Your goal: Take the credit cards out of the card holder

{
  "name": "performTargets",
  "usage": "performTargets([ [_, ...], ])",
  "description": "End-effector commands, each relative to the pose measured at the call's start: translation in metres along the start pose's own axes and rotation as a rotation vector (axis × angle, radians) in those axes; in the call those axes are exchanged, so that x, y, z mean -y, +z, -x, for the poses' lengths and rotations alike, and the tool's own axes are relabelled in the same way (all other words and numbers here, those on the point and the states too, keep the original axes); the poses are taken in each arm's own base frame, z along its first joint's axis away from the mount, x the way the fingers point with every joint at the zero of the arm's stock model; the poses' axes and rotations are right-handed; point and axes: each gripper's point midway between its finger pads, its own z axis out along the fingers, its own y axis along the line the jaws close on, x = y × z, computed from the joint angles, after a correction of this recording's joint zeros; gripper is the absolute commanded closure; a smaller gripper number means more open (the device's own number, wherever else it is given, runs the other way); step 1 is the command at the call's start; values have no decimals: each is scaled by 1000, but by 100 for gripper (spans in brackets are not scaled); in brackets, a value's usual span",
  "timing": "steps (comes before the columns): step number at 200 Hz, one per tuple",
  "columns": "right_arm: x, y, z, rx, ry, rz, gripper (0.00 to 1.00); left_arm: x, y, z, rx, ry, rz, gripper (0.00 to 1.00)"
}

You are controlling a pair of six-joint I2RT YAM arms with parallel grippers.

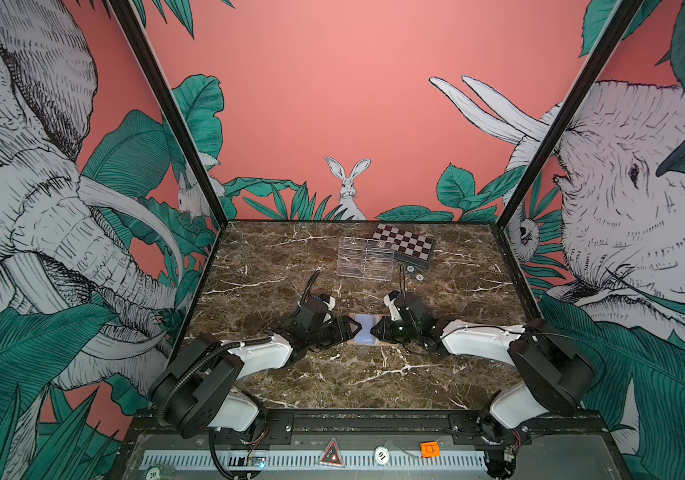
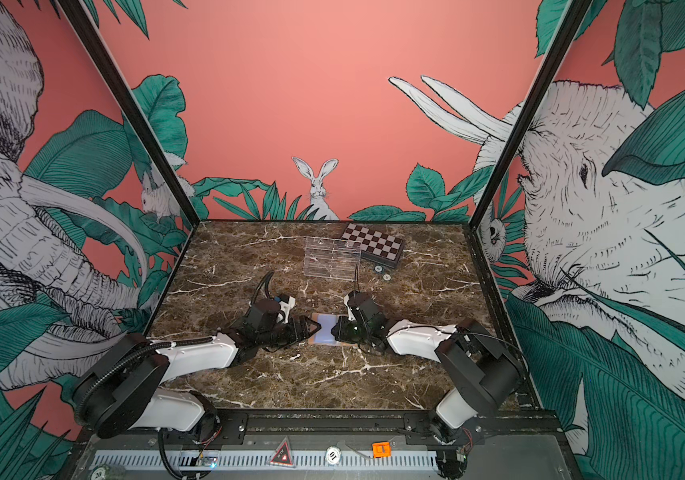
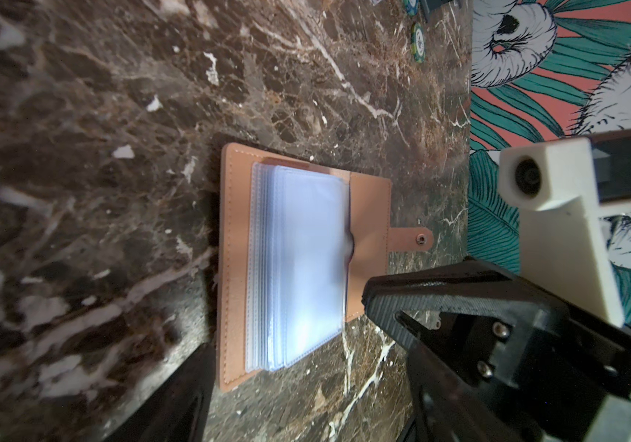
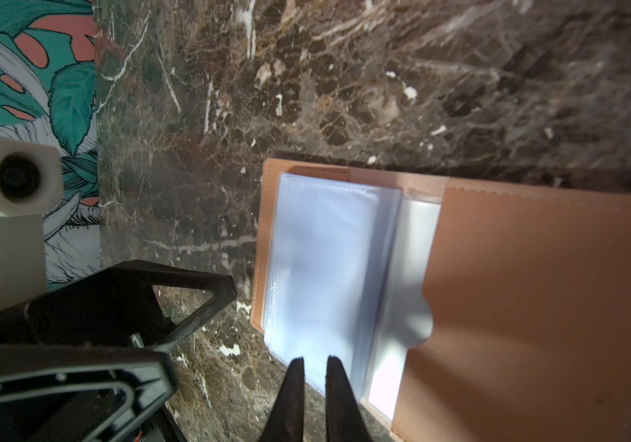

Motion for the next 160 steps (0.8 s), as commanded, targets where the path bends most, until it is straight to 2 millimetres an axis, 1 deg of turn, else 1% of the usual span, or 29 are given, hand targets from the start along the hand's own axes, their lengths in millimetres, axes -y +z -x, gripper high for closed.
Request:
performTargets([
  [1, -5, 4, 6, 12, -24, 25, 88, -3, 4, -4, -12, -26, -27, 23],
  [33, 2, 7, 2, 1, -22, 4, 88, -8, 8, -7, -20, -39, -31, 24],
  [63, 5, 8, -1, 0, -14, 4, 88, -7, 9, -8, -24, -35, -44, 26],
  [68, 6, 8, -1, 0, -12, 3, 89, -7, 9, -8, -23, -34, -46, 27],
  [70, 12, 12, -5, -13, -5, -11, 88, -7, 10, -8, -24, -35, -46, 27],
  [73, 14, 13, -6, -18, -2, -15, 89, -7, 10, -9, -23, -33, -48, 28],
  [99, 19, 15, -10, -24, 7, -25, 90, -7, 12, -10, -23, -42, -72, 34],
  [118, 23, 16, -13, -28, 12, -33, 90, -4, 13, -9, -18, -45, -99, 43],
  [160, 27, 15, -15, -30, 13, -46, 90, 6, 9, -3, 10, -22, -138, 49],
])
